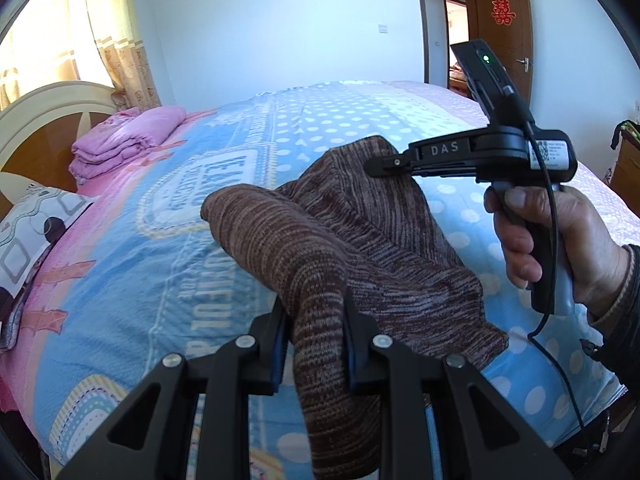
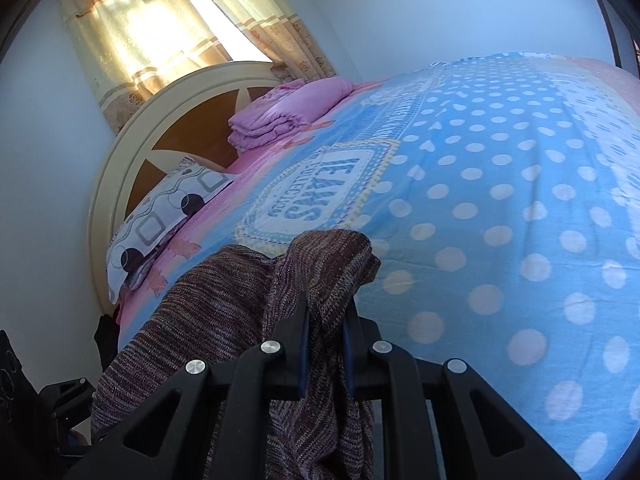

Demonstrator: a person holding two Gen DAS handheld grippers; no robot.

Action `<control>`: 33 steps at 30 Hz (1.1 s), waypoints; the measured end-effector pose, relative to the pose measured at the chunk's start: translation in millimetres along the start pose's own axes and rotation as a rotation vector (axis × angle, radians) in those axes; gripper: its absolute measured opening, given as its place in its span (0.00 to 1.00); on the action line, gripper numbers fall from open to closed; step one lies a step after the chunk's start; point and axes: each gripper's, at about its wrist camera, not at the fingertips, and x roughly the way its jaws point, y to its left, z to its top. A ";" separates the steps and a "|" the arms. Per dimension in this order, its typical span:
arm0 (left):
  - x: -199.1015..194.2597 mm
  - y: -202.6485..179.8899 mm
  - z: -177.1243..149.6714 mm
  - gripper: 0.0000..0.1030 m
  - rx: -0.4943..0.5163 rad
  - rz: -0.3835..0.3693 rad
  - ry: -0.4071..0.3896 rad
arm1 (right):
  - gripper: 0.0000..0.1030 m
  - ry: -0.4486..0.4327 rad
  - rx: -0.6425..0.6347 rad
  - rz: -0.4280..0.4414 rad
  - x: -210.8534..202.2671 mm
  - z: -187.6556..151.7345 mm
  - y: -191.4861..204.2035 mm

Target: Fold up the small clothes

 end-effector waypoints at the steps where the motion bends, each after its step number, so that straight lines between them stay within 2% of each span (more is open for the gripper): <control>1: -1.0 3.2 -1.1 0.23 -0.003 0.004 0.000 | 0.13 0.006 -0.002 0.004 3.5 0.1 2.7; 23: -3.0 54.1 -34.1 0.23 -0.099 0.084 0.031 | 0.13 0.119 -0.097 0.050 79.8 5.2 67.0; 33: 0.7 61.6 -57.0 0.23 -0.116 0.103 0.064 | 0.13 0.155 -0.120 0.050 100.5 6.5 79.3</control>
